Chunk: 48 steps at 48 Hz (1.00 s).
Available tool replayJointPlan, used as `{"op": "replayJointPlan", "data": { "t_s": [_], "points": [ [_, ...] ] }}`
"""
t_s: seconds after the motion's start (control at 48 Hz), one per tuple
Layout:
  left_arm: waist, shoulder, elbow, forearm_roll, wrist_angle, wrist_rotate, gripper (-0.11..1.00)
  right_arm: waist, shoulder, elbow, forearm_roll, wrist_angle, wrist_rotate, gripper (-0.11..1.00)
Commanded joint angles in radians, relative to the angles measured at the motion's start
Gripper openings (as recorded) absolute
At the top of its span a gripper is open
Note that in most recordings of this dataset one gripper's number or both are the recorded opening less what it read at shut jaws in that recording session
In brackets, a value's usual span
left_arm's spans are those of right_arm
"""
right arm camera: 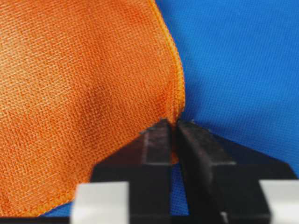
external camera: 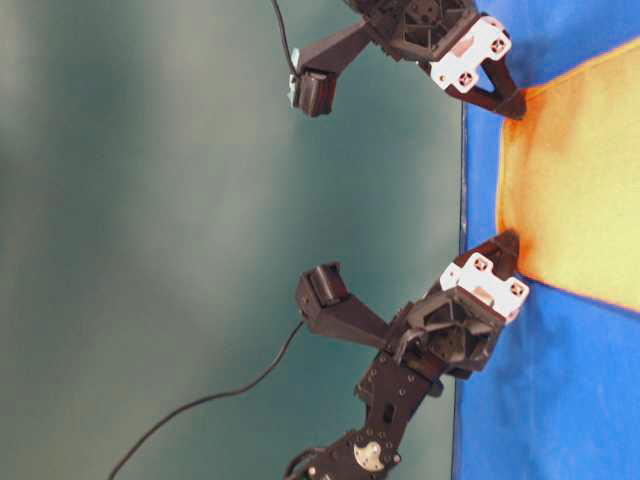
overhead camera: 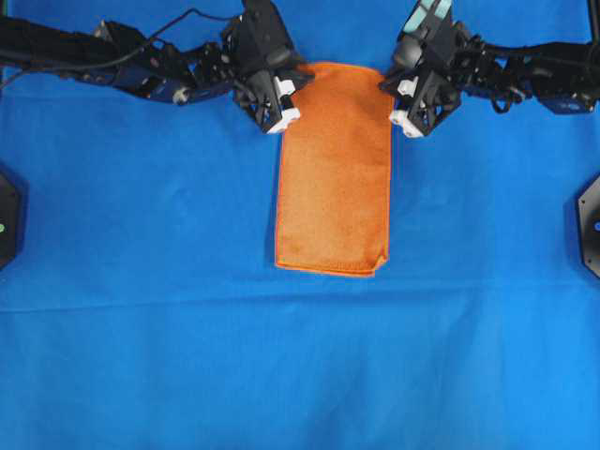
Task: Fold the orange towel.
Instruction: 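Fold the far end toward the near end with both grippers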
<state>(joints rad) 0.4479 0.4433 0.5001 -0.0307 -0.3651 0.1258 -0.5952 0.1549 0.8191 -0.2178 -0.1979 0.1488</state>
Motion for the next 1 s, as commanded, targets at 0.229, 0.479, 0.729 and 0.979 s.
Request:
{"op": "replayJointPlan", "data": {
  "t_s": [0.229, 0.479, 0.729, 0.979],
  "points": [
    [-0.002, -0.026, -0.002, 0.003, -0.006, 0.003, 0.03, -0.003, -0.015, -0.017, -0.006, -0.011, 0.000, 0.03],
    [-0.002, -0.121, 0.008, 0.003, 0.017, 0.035, 0.03, -0.003, -0.086, -0.026, -0.008, 0.008, 0.000, 0.03],
    [-0.028, -0.215, 0.029, 0.003, 0.067, 0.055, 0.03, 0.011, -0.213, -0.012, -0.008, 0.083, 0.002, 0.03],
    [-0.041, -0.241, 0.055, 0.003, 0.087, 0.054, 0.03, 0.028, -0.262, 0.009, -0.009, 0.089, 0.003, 0.03]
  ]
}}
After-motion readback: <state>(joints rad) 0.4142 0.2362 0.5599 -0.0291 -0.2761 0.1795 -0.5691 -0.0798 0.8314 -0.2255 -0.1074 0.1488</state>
